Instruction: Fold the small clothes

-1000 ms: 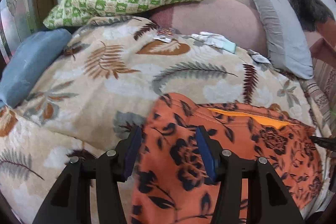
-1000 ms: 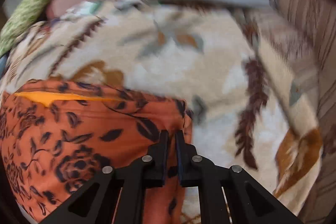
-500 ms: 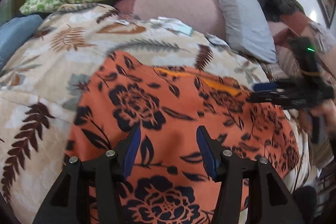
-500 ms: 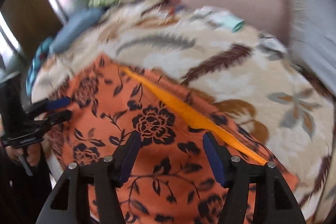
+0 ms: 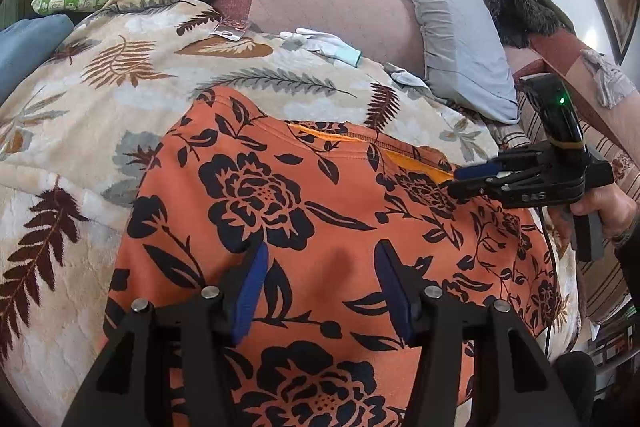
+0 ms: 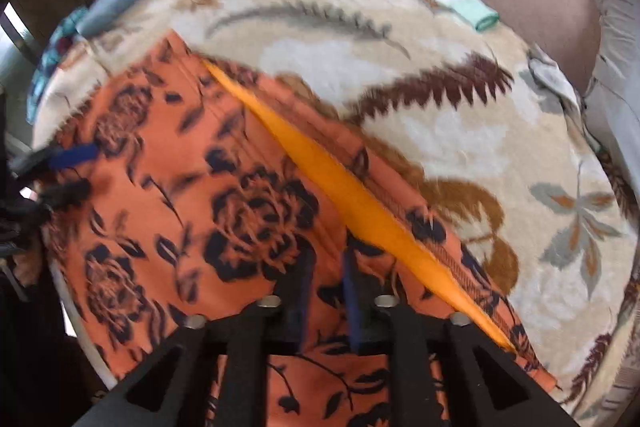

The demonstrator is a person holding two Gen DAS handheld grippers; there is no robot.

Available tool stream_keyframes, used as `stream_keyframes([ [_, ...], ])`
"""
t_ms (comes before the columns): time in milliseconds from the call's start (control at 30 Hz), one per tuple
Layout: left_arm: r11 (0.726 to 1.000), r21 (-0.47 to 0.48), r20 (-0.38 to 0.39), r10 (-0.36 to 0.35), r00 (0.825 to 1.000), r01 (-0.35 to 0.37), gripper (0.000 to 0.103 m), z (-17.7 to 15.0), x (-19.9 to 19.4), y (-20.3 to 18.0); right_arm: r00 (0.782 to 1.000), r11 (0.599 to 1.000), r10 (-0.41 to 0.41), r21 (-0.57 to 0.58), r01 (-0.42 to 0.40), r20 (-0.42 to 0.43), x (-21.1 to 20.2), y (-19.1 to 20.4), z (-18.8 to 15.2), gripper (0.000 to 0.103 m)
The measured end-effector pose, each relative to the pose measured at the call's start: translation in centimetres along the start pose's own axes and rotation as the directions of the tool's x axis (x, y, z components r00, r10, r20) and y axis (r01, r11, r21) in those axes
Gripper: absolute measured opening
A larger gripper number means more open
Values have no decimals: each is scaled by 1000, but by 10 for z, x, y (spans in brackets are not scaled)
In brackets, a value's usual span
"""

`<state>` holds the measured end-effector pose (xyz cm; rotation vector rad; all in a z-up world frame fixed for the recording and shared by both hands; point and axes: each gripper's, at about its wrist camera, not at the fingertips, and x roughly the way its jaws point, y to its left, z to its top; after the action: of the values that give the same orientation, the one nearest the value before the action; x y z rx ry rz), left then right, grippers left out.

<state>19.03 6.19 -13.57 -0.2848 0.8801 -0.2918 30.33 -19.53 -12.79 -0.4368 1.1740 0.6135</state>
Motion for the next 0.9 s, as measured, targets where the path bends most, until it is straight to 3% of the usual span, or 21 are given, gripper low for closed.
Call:
stream_keyframes([
  [33,1000,-1,3,-3,1000,3,56,0,-1,0,1000,1000,16,-1,-16,14,-3,2,2,64],
  [67,1000,-1,7,-7,1000,7,56,1,-2,0,999,1000,29,-3,-29,33,-4,1,3,71],
  [233,1000,6,5,-12,1000,12,56,1,-1,-1,998,1000,22,21,-21,-64,24,-13,-4,70],
  [267,1000,7,5,-12,1000,12,56,0,-1,-1,997,999,28,32,-26,-66,26,-16,-6,62],
  [300,1000,7,5,-13,1000,13,56,0,-1,-1,998,998,35,45,-32,-60,25,-18,-8,43],
  [367,1000,9,5,-13,1000,13,56,0,-1,-2,998,999,-2,53,6,-63,23,-21,-7,21],
  [400,1000,12,6,-13,1000,13,56,0,-1,-2,997,999,-14,47,17,-70,23,-22,-6,16],
  [500,1000,12,9,-12,1000,12,56,0,-2,-3,996,1000,-14,19,16,-85,20,-20,-2,15],
  [600,1000,8,9,-17,1000,17,56,0,-2,-2,1000,1000,10,6,-10,-28,8,-17,2,21],
  [633,1000,11,8,-17,1000,17,56,0,-1,-2,1000,1000,9,-4,-9,-13,7,-13,3,26],
  [700,1000,16,7,-17,1000,17,56,0,-1,-3,999,1000,17,-14,-18,-36,13,-8,5,48],
  [767,1000,20,9,-20,1000,20,56,0,-2,-4,997,1000,11,-10,-12,-82,25,-7,3,48],
  [833,1000,18,12,-19,1000,18,56,1,-3,-4,996,999,23,33,-20,-85,31,-13,2,36],
  [867,1000,15,12,-20,1000,20,56,1,-3,-3,997,999,4,42,-1,-83,30,-15,2,22],
  [900,1000,14,13,-22,1000,22,56,1,-4,-3,997,999,-21,33,24,-80,27,-15,3,15],
])
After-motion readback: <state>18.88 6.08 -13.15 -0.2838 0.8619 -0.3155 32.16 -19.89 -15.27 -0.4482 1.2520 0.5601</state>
